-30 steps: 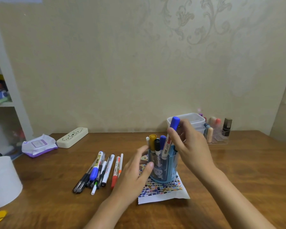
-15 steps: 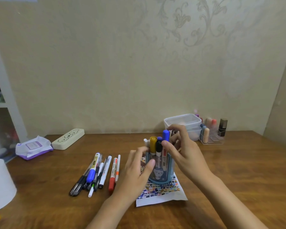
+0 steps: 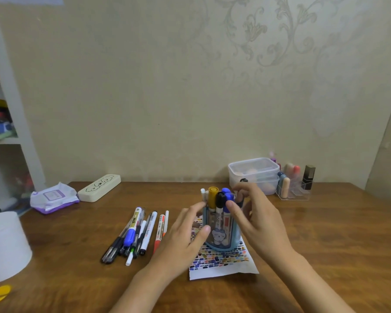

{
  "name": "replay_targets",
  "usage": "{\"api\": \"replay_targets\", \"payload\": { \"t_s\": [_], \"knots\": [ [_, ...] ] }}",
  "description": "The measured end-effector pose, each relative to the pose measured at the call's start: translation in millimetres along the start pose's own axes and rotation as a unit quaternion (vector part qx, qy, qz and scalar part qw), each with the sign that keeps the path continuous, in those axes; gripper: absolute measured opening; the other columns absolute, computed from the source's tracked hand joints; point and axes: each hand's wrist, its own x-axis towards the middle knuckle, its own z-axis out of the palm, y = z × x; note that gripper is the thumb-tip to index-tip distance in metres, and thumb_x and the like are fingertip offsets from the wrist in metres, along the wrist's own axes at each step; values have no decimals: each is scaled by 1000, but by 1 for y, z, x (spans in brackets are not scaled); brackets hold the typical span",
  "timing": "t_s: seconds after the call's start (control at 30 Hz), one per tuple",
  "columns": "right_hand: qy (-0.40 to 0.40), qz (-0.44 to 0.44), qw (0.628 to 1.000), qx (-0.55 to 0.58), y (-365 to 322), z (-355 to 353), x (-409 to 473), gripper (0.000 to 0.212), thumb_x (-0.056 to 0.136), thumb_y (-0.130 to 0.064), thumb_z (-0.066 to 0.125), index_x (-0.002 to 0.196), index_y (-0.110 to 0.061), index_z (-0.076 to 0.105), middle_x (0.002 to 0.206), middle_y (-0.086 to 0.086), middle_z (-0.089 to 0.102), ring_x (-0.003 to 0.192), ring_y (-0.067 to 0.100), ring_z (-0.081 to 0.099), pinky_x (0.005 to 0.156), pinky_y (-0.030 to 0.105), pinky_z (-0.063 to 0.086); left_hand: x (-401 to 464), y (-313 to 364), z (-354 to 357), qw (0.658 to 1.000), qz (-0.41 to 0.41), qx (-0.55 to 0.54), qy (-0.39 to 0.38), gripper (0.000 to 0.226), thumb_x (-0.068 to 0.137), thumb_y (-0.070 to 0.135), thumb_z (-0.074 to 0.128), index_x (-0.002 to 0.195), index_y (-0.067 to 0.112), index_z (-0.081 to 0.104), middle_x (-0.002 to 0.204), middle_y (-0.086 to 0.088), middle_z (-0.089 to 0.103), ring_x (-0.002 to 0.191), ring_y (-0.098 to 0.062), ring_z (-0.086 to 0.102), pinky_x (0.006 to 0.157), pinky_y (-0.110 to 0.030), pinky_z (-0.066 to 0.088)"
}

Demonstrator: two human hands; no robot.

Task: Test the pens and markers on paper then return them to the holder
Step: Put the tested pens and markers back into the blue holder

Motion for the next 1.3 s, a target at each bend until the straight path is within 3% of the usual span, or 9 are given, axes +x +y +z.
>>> {"api": "replay_targets", "payload": {
  "t_s": [0.1, 0.2, 0.37, 0.6, 0.93, 1.17, 1.3],
  "knots": [
    [27, 5, 1000, 13, -5, -2, -2, 12, 95, -41, 57, 104, -35, 50, 85, -19, 58, 74, 8, 60, 53, 19, 45, -1, -8, -12, 999, -17, 3, 28, 46, 100, 45, 48, 137, 61, 25, 131, 26, 46, 117, 4, 50, 95, -29, 51],
    [-20, -4, 999, 40, -10, -1, -5, 7, 95, -36, 57, 92, -35, 51, 72, -13, 60, 66, 11, 59, 50, 19, 41, -2, -27, -31, 992, -35, 98, 70, 32, 101, 34, 49, 130, 47, 46, 119, 29, 47, 113, 7, 47, 89, -15, 42],
    [-170, -28, 984, 54, -16, 5, -8, 10, 97, -34, 60, 91, -38, 54, 70, -7, 63, 60, 13, 58, 52, 23, 42, -9, -50, -46, 974, -54, 208, 72, 25, 100, 24, 51, 115, 37, 65, 109, 20, 57, 112, -6, 48, 90, -24, 42],
    [-255, -13, 966, 31, -14, 14, -12, 7, 96, -37, 61, 90, -34, 59, 69, -7, 64, 64, 7, 59, 56, 19, 43, -12, -52, -39, 957, -42, 283, 43, 29, 101, 29, 48, 123, 37, 65, 121, 20, 58, 119, -6, 44, 100, -22, 35],
    [-285, -5, 958, 2, -14, 15, -11, 7, 97, -40, 60, 93, -34, 61, 74, -9, 68, 74, 5, 64, 65, 24, 51, -10, -46, -32, 967, -1, 252, 24, 40, 99, 8, 49, 116, 37, 70, 120, 22, 58, 118, 0, 43, 99, -19, 37],
    [-312, -13, 950, -8, -14, 18, -13, 6, 96, -39, 60, 99, -34, 62, 78, -9, 70, 76, 6, 65, 66, 29, 53, -10, -47, -28, 968, 5, 251, 4, 20, 96, 19, 62, 103, 35, 70, 115, 22, 53, 114, -1, 42, 98, -22, 40],
    [-327, -23, 945, -4, -14, 23, -15, 18, 94, -50, 61, 107, -38, 60, 82, -15, 69, 81, 2, 63, 71, 28, 54, -9, -41, -27, 970, 31, 240, -7, 15, 94, 22, 64, 99, 35, 65, 106, 24, 54, 111, -1, 42, 99, -26, 39]
  ]
}}
